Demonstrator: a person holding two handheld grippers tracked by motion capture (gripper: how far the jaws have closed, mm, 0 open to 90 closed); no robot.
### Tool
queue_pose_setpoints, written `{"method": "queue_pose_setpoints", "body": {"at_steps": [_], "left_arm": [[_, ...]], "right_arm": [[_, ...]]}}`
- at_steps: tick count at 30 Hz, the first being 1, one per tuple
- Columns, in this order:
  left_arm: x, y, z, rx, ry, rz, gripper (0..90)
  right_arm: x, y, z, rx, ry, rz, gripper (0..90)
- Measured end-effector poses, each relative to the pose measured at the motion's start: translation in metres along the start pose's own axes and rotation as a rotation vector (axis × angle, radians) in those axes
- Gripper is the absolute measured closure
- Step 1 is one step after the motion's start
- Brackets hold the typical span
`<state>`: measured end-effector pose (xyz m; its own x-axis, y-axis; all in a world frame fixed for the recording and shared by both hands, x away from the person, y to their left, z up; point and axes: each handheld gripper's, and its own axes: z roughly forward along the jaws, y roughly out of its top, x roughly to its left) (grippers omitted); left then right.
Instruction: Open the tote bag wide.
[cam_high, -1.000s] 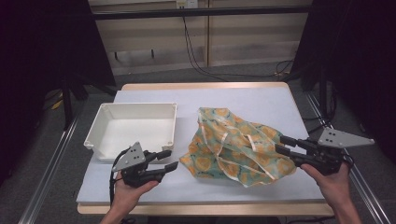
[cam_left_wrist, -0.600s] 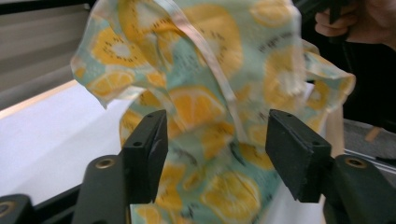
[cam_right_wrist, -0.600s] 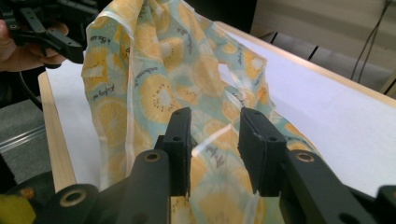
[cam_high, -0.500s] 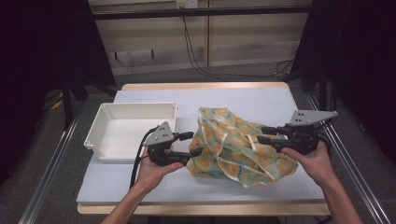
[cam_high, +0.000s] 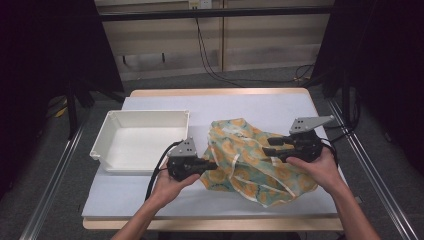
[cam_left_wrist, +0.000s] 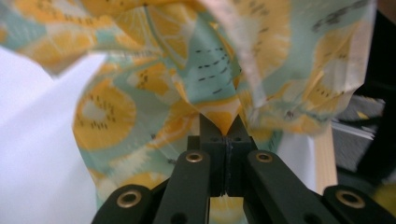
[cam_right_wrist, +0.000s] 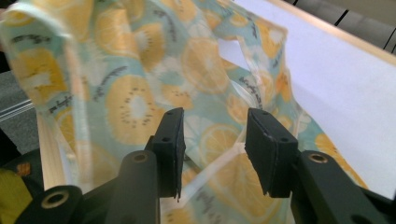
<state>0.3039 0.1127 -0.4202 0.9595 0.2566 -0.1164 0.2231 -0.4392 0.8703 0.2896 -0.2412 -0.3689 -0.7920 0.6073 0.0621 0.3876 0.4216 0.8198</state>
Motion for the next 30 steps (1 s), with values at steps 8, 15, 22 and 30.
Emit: {"method": "queue_pose_setpoints", "body": {"at_steps": [8, 15, 22, 30], "left_arm": [[0.004, -0.029, 0.004, 0.105, -0.014, -0.036, 89.8], [0.009, -0.043, 0.001, 0.113, 0.005, -0.074, 89.7], [0.008, -0.041, -0.012, 0.037, 0.007, -0.116, 70.8], [-0.012, -0.024, -0.047, -0.054, 0.025, -0.076, 55.4]], "right_arm": [[-0.007, -0.017, 0.021, 0.068, -0.012, 0.018, 57.0], [-0.008, -0.024, 0.032, 0.087, 0.011, 0.028, 58.4], [-0.009, -0.030, 0.041, 0.107, 0.018, 0.029, 60.9], [-0.010, -0.022, 0.029, 0.056, 0.030, 0.037, 59.2]]}}
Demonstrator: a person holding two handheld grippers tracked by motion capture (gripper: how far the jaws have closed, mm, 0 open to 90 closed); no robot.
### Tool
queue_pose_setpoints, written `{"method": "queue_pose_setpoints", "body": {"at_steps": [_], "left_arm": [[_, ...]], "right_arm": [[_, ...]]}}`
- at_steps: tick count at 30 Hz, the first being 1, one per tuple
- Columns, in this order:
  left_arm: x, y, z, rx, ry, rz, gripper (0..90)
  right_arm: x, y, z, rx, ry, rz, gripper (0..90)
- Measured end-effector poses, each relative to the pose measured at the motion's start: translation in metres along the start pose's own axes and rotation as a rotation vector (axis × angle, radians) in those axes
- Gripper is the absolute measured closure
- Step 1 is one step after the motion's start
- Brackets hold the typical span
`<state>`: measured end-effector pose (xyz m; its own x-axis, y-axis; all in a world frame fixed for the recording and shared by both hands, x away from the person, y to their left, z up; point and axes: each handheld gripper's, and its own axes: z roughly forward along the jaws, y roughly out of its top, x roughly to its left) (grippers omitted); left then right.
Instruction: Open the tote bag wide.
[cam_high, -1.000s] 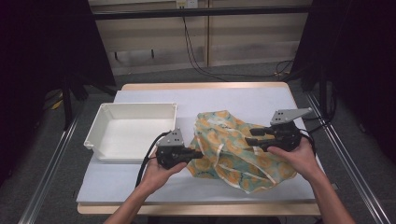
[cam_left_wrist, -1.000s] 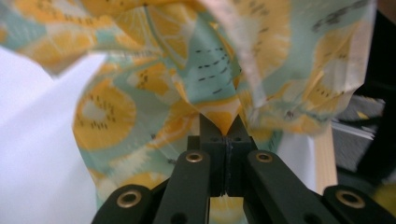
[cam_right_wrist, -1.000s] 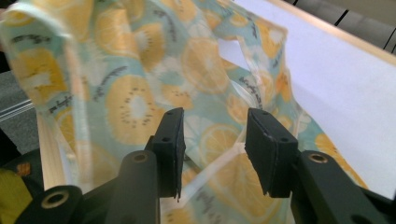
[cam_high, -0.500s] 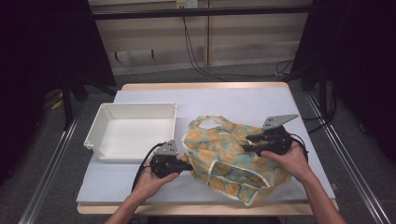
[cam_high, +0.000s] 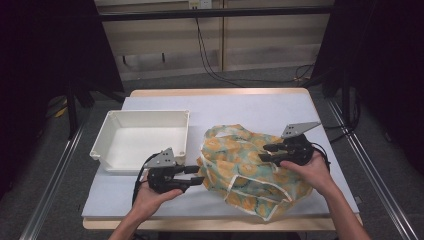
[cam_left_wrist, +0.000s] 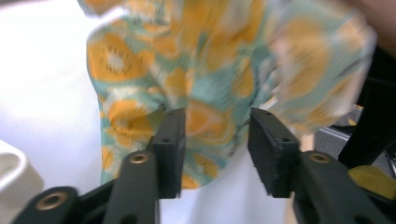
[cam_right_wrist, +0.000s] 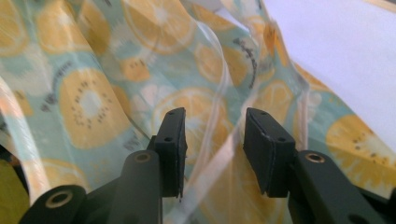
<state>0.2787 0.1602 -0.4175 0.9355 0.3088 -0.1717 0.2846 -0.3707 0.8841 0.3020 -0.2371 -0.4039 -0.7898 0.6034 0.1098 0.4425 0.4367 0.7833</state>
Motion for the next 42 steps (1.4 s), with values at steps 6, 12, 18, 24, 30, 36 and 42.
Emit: {"method": "queue_pose_setpoints", "body": {"at_steps": [6, 12, 18, 24, 30, 36, 42], "left_arm": [[-0.017, 0.030, -0.032, -0.103, 0.007, 0.056, 55.5], [-0.028, 0.061, -0.020, -0.111, -0.059, 0.108, 63.2], [-0.039, 0.086, 0.025, -0.040, -0.132, 0.161, 60.6], [-0.030, 0.095, 0.075, 0.093, -0.126, 0.172, 56.6], [-0.023, 0.089, 0.101, 0.201, -0.107, 0.167, 53.5], [-0.020, 0.076, 0.118, 0.271, -0.103, 0.170, 45.6], [-0.019, 0.075, 0.125, 0.304, -0.093, 0.207, 45.8]], "right_arm": [[0.003, 0.009, -0.004, -0.025, 0.002, -0.012, 65.3], [0.002, 0.016, 0.000, -0.029, 0.013, -0.015, 70.3], [0.003, 0.018, 0.006, -0.025, 0.026, -0.023, 70.2], [-0.002, 0.018, 0.008, -0.022, 0.021, -0.016, 69.8], [-0.006, 0.016, 0.008, 0.006, 0.022, -0.019, 69.9], [-0.005, 0.015, 0.015, 0.035, 0.032, -0.035, 58.6], [-0.006, 0.014, 0.020, 0.062, 0.038, -0.046, 54.8]]}}
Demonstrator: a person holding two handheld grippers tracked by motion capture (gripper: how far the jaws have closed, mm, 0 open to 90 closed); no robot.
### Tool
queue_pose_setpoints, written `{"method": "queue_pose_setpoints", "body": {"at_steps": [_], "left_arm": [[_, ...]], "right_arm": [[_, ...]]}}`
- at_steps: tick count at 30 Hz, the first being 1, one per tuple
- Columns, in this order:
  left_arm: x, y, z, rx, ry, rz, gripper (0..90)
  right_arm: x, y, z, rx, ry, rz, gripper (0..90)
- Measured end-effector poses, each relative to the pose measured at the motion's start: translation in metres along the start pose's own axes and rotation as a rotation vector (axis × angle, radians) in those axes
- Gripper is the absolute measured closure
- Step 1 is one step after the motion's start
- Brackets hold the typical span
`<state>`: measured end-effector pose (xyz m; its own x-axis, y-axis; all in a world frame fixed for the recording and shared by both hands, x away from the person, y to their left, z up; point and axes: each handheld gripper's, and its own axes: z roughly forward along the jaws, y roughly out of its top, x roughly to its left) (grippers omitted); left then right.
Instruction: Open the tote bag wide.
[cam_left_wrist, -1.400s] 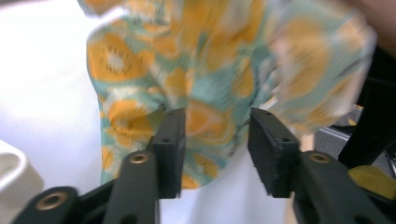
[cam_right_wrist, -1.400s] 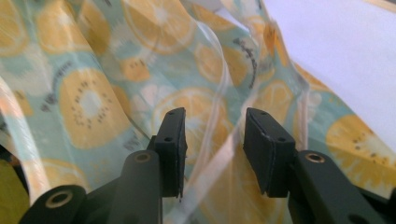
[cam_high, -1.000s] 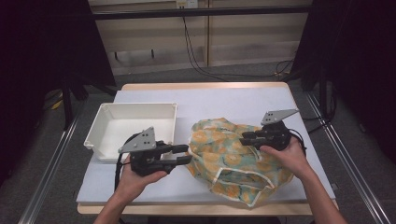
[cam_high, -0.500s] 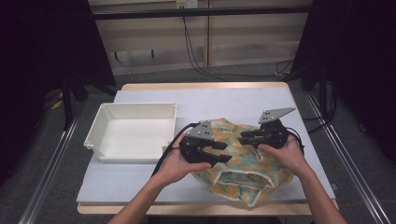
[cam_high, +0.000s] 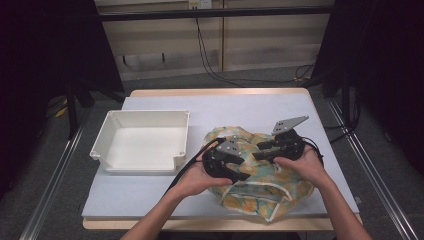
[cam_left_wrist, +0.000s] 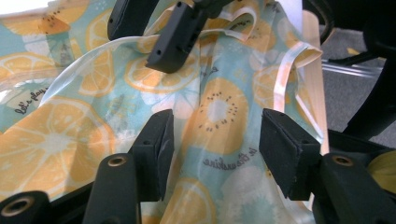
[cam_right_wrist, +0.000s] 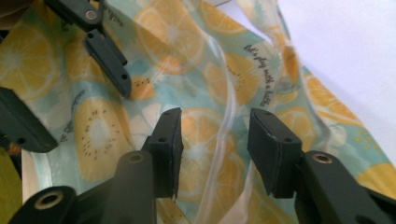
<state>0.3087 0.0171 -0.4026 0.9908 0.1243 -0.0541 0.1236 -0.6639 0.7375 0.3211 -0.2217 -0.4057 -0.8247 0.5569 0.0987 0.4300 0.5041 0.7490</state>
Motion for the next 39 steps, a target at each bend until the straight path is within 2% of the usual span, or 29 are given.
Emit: {"method": "queue_pose_setpoints", "body": {"at_steps": [1, 3, 5, 7, 8, 9, 10, 11, 13, 15, 16, 17, 18, 19, 23, 24, 26, 29, 30, 31, 32, 33, 34, 35, 37, 38, 39], "left_arm": [[0.000, -0.001, 0.002, 0.006, -0.009, -0.004, 53.1], [-0.002, -0.002, 0.006, 0.020, -0.014, 0.015, 54.6], [-0.005, -0.003, 0.010, 0.032, -0.029, 0.038, 65.2], [-0.007, -0.002, 0.013, 0.045, -0.034, 0.054, 69.5], [-0.008, -0.002, 0.015, 0.045, -0.033, 0.055, 73.6], [-0.008, -0.002, 0.016, 0.054, -0.033, 0.051, 73.6], [-0.009, -0.002, 0.019, 0.049, -0.051, 0.053, 80.8], [-0.009, -0.002, 0.019, 0.049, -0.051, 0.053, 85.8], [-0.011, -0.002, 0.019, 0.056, -0.071, 0.064, 89.9], [-0.014, -0.002, 0.019, 0.049, -0.077, 0.059, 90.0], [-0.014, -0.002, 0.019, 0.049, -0.077, 0.059, 90.0], [-0.015, -0.001, 0.014, 0.042, -0.098, 0.063, 90.0], [-0.017, -0.002, 0.012, 0.018, -0.109, 0.050, 90.0], [-0.019, -0.001, 0.010, 0.010, -0.124, 0.050, 90.0], [-0.027, 0.000, 0.004, 0.016, -0.131, 0.067, 90.0], [-0.030, -0.001, 0.003, 0.014, -0.131, 0.077, 90.0], [-0.036, -0.003, -0.002, 0.006, -0.152, 0.076, 90.0], [-0.039, -0.006, -0.005, -0.002, -0.168, 0.071, 90.0], [-0.042, -0.008, -0.009, -0.012, -0.155, 0.078, 90.0], [-0.042, -0.008, -0.009, -0.012, -0.155, 0.078, 90.0], [-0.042, -0.008, -0.011, 0.004, -0.116, 0.093, 90.0], [-0.040, -0.009, -0.011, -0.004, -0.131, 0.084, 90.0], [-0.040, -0.009, -0.011, -0.004, -0.131, 0.084, 90.0], [-0.034, -0.010, -0.009, -0.005, -0.122, 0.068, 90.0], [-0.026, -0.013, -0.006, -0.013, -0.124, 0.042, 90.0], [-0.023, -0.014, -0.006, -0.007, -0.107, 0.030, 90.0], [-0.020, -0.015, -0.005, -0.014, -0.116, 0.020, 90.0]], "right_arm": [[0.000, -0.001, 0.002, 0.012, 0.018, -0.011, 54.3], [0.001, -0.001, 0.002, 0.016, 0.021, -0.018, 53.4], [0.004, -0.001, 0.004, 0.028, 0.034, -0.031, 52.6], [0.005, 0.000, 0.006, 0.026, 0.032, -0.027, 49.3], [0.005, 0.000, 0.007, 0.033, 0.035, -0.027, 47.4], [0.005, 0.000, 0.007, 0.033, 0.035, -0.027, 47.4], [0.005, -0.001, 0.009, 0.048, 0.032, -0.022, 44.2], [0.005, -0.001, 0.009, 0.048, 0.032, -0.022, 44.2], [0.006, -0.001, 0.017, 0.081, 0.042, -0.041, 50.0], [0.006, 0.000, 0.021, 0.088, 0.051, -0.039, 65.7], [0.006, 0.001, 0.022, 0.087, 0.061, -0.039, 76.7], [0.006, 0.003, 0.023, 0.083, 0.079, -0.039, 86.2], [0.005, 0.004, 0.024, 0.089, 0.077, -0.042, 90.0], [0.005, 0.006, 0.025, 0.089, 0.086, -0.035, 90.0], [0.001, 0.012, 0.026, 0.091, 0.070, -0.028, 90.0], [-0.002, 0.014, 0.025, 0.079, 0.070, -0.024, 90.0], [-0.011, 0.022, 0.021, 0.035, 0.033, -0.012, 90.0], [-0.018, 0.027, 0.019, 0.018, 0.016, 0.000, 90.0], [-0.026, 0.030, 0.019, 0.012, 0.007, 0.013, 90.0], [-0.026, 0.030, 0.019, 0.012, 0.007, 0.013, 90.0], [-0.033, 0.032, 0.021, 0.012, 0.018, 0.023, 90.0], [-0.034, 0.033, 0.020, 0.007, 0.040, 0.018, 90.0], [-0.034, 0.033, 0.020, 0.007, 0.040, 0.018, 90.0], [-0.026, 0.036, 0.018, -0.009, 0.089, -0.012, 88.2], [-0.014, 0.038, 0.015, -0.011, 0.095, -0.036, 77.7], [-0.009, 0.038, 0.013, 0.006, 0.094, -0.043, 71.4], [-0.006, 0.037, 0.013, 0.030, 0.094, -0.057, 63.5]]}}
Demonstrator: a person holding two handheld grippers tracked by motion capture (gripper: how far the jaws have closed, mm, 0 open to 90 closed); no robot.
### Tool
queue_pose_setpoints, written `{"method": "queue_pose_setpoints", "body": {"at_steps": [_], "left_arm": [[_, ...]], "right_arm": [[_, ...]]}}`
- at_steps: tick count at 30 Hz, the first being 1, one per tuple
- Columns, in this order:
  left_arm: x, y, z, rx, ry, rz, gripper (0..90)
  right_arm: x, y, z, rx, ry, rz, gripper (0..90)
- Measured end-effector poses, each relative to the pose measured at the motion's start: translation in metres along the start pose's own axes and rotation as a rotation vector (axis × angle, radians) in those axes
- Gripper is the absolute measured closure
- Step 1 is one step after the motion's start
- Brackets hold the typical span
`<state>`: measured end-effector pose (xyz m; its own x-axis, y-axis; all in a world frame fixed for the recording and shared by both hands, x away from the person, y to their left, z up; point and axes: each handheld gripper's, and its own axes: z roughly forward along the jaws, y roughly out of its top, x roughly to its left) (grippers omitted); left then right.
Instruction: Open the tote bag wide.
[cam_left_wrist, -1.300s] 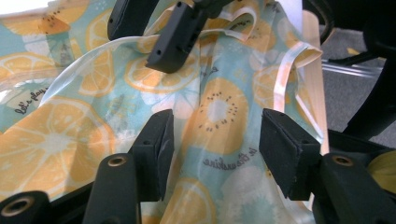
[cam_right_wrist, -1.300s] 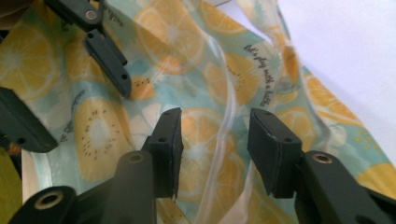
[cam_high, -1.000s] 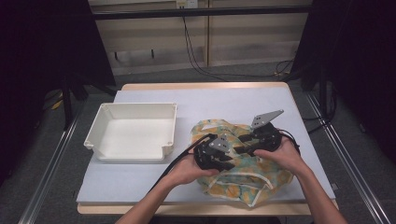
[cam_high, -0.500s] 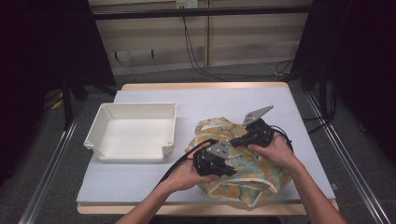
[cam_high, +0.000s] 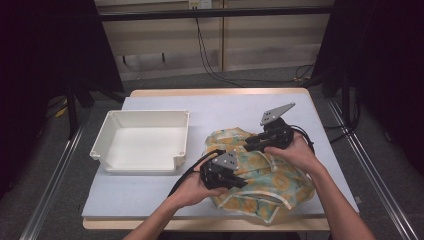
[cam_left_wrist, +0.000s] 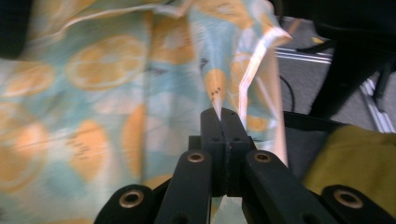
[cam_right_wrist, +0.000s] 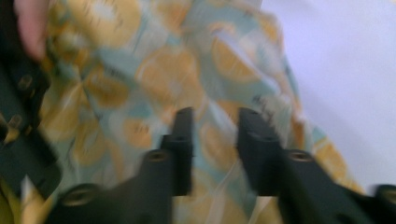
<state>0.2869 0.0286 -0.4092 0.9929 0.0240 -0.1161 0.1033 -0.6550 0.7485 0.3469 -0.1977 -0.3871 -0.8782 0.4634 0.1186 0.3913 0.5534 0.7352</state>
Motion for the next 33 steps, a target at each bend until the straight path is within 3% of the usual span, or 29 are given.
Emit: {"method": "queue_pose_setpoints", "body": {"at_steps": [3, 8, 12, 15, 18, 19, 22, 23, 25, 28, 33], "left_arm": [[0.003, -0.004, 0.000, -0.009, 0.001, -0.011, 90.0], [0.004, -0.006, 0.002, -0.003, 0.000, -0.014, 90.0], [0.005, -0.006, 0.003, -0.017, 0.000, -0.023, 90.0], [0.006, -0.005, 0.002, -0.014, -0.002, -0.023, 90.0], [0.006, -0.004, 0.002, -0.016, -0.004, -0.018, 90.0], [0.006, -0.004, 0.002, -0.017, -0.009, -0.011, 90.0], [0.001, 0.000, 0.002, -0.029, -0.013, -0.018, 90.0], [0.001, 0.000, 0.002, -0.029, -0.013, -0.018, 90.0], [0.000, 0.002, 0.001, -0.021, -0.017, -0.001, 90.0], [-0.005, 0.003, 0.002, -0.018, -0.043, 0.013, 90.0], [-0.011, 0.005, 0.002, -0.016, -0.070, 0.026, 90.0]], "right_arm": [[0.004, -0.005, -0.001, 0.054, -0.034, -0.011, 49.6], [0.002, -0.015, -0.003, 0.082, 0.005, -0.003, 31.8], [0.008, -0.020, 0.004, 0.122, 0.034, -0.030, 24.9], [0.011, -0.026, 0.013, 0.138, 0.052, -0.050, 25.2], [0.014, -0.027, 0.018, 0.161, 0.041, -0.064, 26.3], [0.015, -0.025, 0.018, 0.145, 0.029, -0.074, 45.1], [0.014, -0.021, 0.016, 0.134, 0.029, -0.085, 71.0], [0.014, -0.021, 0.016, 0.134, 0.029, -0.085, 71.0], [0.010, -0.020, 0.014, 0.113, 0.032, -0.069, 85.8], [0.001, -0.020, 0.012, 0.079, 0.041, -0.037, 89.7], [-0.013, -0.014, 0.012, 0.057, 0.002, -0.003, 90.0]]}}
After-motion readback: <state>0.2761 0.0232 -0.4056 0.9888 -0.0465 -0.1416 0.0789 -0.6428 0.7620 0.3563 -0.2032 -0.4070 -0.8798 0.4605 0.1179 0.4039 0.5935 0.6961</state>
